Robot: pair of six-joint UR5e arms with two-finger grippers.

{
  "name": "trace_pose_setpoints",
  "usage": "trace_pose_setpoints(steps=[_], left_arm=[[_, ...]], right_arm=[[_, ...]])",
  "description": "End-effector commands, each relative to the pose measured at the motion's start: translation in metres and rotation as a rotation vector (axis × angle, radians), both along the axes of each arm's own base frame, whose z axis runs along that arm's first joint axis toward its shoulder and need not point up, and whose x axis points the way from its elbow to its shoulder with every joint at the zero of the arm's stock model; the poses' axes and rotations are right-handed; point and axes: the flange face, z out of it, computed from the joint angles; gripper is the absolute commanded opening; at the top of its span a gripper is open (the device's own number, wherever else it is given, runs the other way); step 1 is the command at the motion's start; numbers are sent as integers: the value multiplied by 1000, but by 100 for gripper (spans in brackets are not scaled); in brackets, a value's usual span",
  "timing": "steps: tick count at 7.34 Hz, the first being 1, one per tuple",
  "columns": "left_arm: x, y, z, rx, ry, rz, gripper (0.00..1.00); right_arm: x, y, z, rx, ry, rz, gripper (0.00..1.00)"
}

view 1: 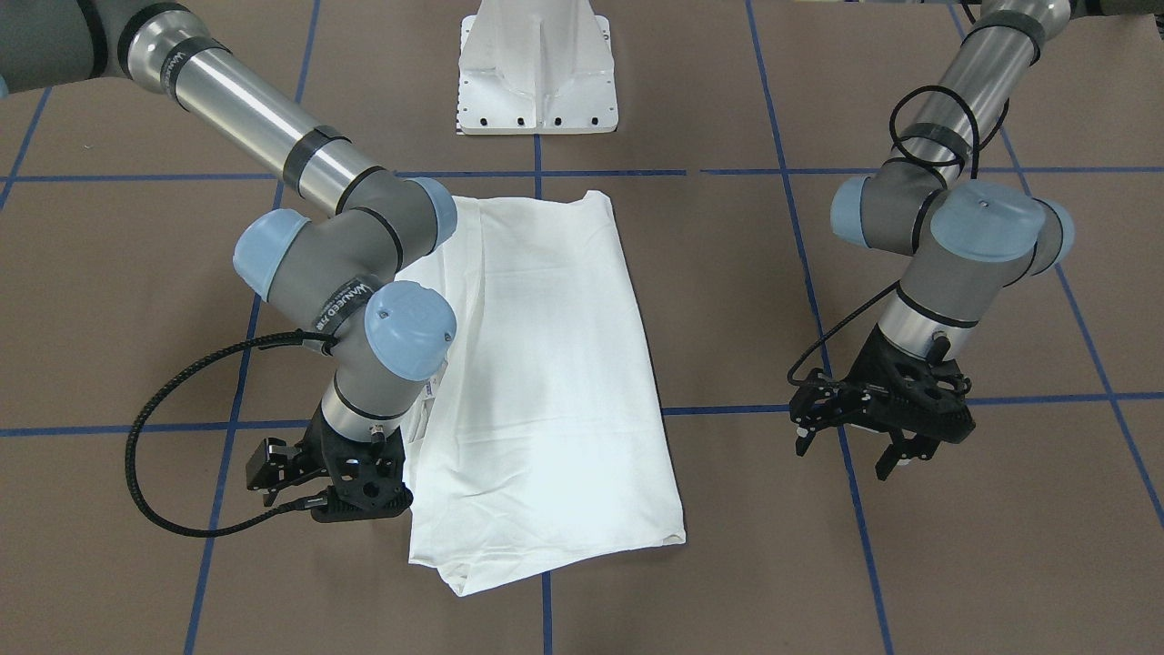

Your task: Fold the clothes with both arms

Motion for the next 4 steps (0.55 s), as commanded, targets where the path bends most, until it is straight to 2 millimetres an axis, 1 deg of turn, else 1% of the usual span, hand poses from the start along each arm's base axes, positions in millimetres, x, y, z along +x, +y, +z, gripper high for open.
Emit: trace_pose_setpoints(steps=[1, 2, 3, 4], left_arm=[[0, 1, -1, 0, 4, 0, 100], [0, 1, -1, 0, 3, -1, 100], [0, 1, -1, 0, 3, -1, 100], [0, 1, -2, -1, 5, -3, 100]], right_arm=[[-19, 45, -61, -57, -231, 119, 100], [-44, 72, -71, -90, -272, 166, 100], [-62, 92, -69, -110, -256, 185, 100], [-78, 116, -70, -95, -188, 178, 100]])
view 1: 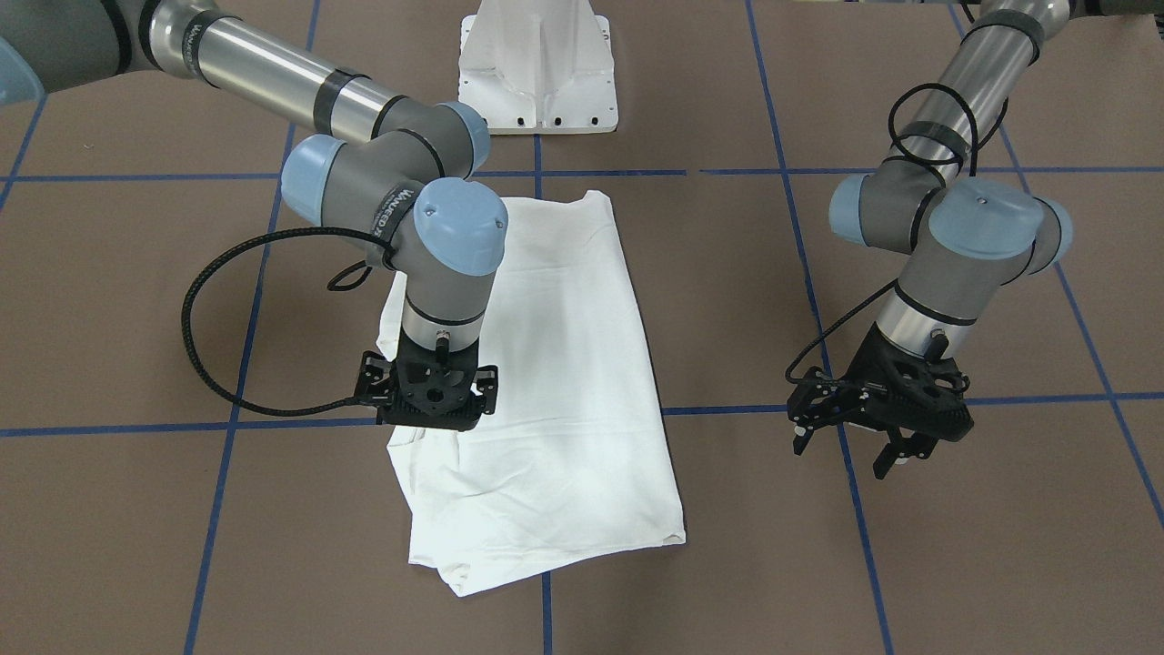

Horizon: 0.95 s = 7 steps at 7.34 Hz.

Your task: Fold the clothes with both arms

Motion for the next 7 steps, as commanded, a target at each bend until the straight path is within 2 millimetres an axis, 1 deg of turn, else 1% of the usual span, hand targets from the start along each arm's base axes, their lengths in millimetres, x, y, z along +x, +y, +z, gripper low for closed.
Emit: trace_pose_setpoints(steps=[1, 2, 4, 5, 6, 7], left_arm=[[0, 1, 2, -3, 0, 0, 100], [0, 2, 4, -5, -3, 1, 100], [2, 3, 4, -6, -2, 3, 100], [2, 3, 3, -4, -1, 3, 100], [2, 3, 3, -3, 0, 3, 100], [3, 4, 3, -2, -1, 6, 100]], right_arm=[[-31, 48, 0, -21, 60, 17, 100], [-41, 62, -3, -40, 69, 22, 100], [-58, 106, -2, -35, 131, 0, 100], [-63, 120, -1, -37, 154, -17, 100], [-66, 127, 3, -39, 175, -25, 100], [-66, 128, 11, -26, 200, -23, 100]])
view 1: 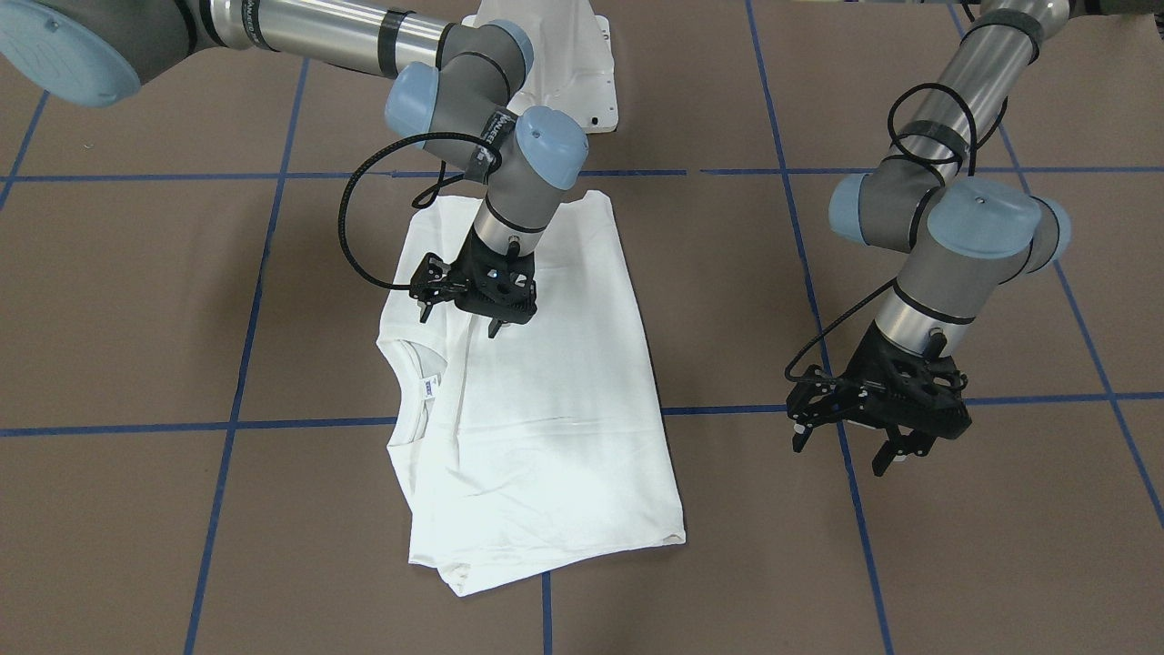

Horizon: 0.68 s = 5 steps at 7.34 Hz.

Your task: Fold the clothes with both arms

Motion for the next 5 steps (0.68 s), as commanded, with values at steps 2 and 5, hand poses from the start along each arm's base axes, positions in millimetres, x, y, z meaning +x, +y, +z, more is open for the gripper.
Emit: trace_pose_setpoints(steps=[2, 5], left_arm=[[2, 2, 1, -1, 0, 4, 100], [4, 3, 2, -2, -2, 6, 100]], right_arm=[[16, 16, 42, 30, 96, -47, 100], [113, 34, 91, 100, 160, -200, 100]])
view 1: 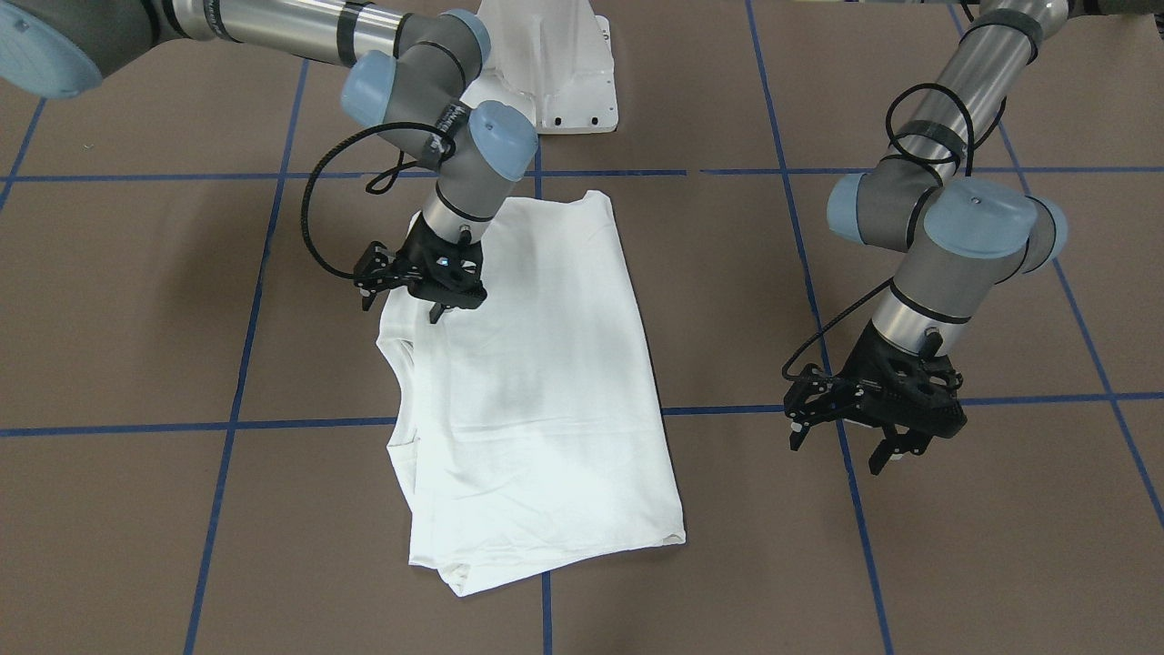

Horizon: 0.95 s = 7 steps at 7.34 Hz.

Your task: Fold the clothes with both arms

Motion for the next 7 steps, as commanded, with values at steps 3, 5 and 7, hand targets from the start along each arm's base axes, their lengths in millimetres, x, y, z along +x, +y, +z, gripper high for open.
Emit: trace_pose_setpoints(steps=[3, 5, 7], left_arm=[[2, 9, -20, -9, 49, -10, 100], [56, 73, -65, -116, 205, 43, 100], [78, 180, -86, -247, 347, 107, 100]], right_arm=[[91, -3, -20, 82, -81, -40, 100], [138, 22, -70, 64, -316, -38, 100], [165, 44, -43, 90, -535, 15, 100]])
